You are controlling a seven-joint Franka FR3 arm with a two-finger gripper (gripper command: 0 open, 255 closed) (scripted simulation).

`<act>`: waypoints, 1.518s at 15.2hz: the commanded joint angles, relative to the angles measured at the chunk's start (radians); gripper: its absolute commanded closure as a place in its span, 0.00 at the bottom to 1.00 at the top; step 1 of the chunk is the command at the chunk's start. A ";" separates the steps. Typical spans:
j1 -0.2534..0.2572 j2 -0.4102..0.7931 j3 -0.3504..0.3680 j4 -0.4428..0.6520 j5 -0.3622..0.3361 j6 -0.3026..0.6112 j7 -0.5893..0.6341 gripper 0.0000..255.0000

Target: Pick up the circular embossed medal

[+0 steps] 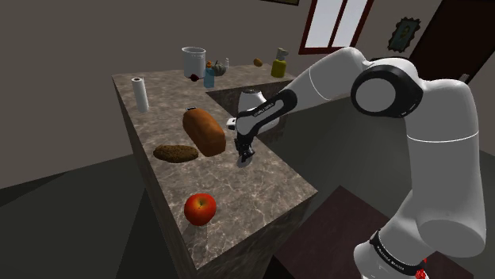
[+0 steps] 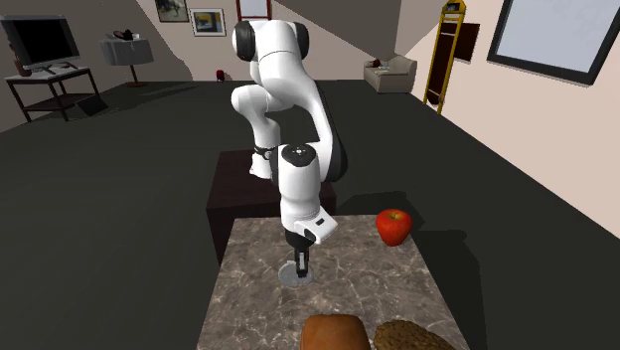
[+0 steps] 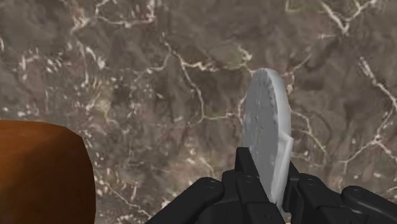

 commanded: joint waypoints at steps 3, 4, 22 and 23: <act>0.000 0.001 0.000 0.000 0.000 0.001 0.000 1.00; 0.000 0.001 0.000 0.000 0.000 0.001 0.000 1.00; 0.008 -0.137 -0.012 0.010 -0.018 -0.147 0.012 1.00; 0.008 -0.138 -0.012 0.011 -0.018 -0.148 0.012 1.00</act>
